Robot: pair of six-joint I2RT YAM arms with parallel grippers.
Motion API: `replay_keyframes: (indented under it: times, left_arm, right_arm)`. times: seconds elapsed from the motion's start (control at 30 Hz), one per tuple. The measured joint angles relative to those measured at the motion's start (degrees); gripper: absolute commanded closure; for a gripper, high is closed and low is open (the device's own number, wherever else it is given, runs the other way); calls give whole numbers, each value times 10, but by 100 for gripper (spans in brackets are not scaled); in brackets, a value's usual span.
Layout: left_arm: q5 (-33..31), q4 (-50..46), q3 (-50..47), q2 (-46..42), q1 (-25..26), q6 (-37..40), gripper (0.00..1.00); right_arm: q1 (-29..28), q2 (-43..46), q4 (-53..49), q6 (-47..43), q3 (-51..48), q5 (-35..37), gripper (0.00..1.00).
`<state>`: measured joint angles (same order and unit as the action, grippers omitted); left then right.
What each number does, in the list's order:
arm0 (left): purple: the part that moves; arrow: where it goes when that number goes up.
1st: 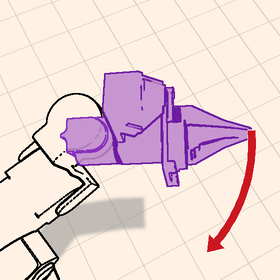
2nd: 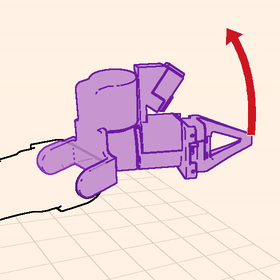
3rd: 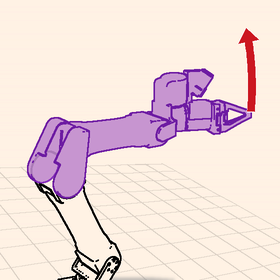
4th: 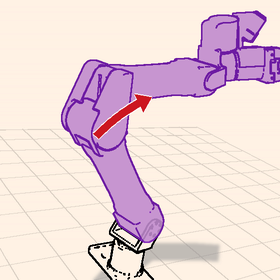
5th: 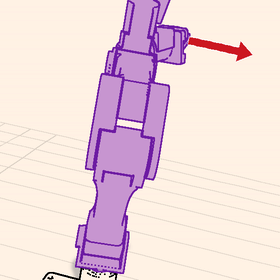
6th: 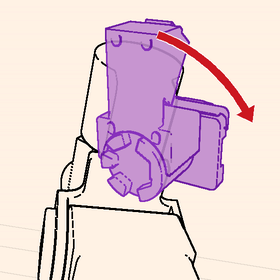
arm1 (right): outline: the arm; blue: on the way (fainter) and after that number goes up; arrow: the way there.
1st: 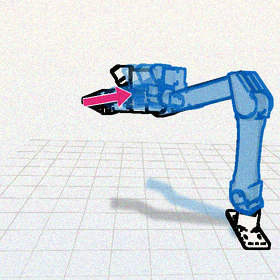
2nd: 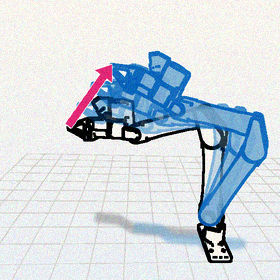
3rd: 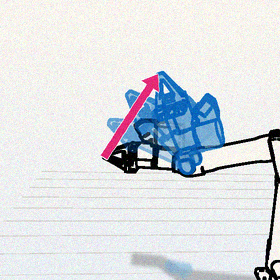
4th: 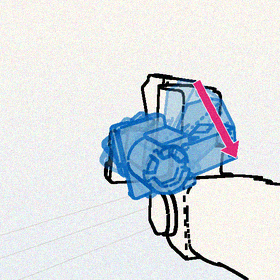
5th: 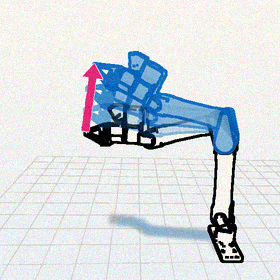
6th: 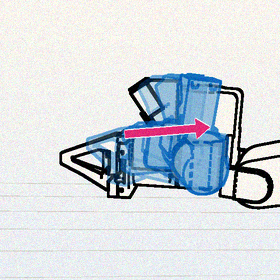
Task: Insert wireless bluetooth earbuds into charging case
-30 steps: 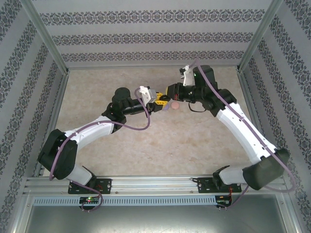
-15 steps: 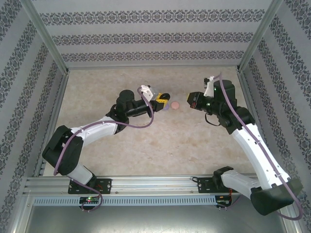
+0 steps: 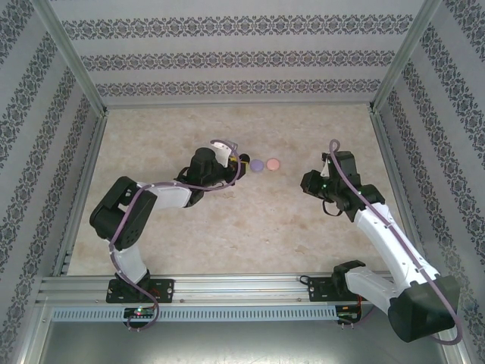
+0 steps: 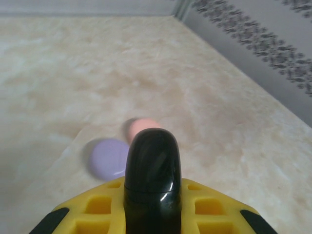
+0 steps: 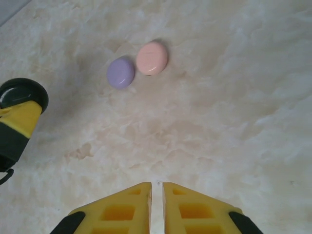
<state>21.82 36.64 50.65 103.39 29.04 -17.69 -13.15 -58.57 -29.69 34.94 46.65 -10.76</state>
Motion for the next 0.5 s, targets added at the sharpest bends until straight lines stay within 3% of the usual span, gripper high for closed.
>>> replay_keyframes:
  times: [0.3, 0.5]
  left_arm:
    - [-5, -100, 90, 72, -38, -75, 100]
    - [8, -165, 154, 116, -60, -103, 98]
  right_arm:
    - [26, 2, 17, -14, -9, 5, 66]
    - [26, -1, 23, -19, -11, 4, 61]
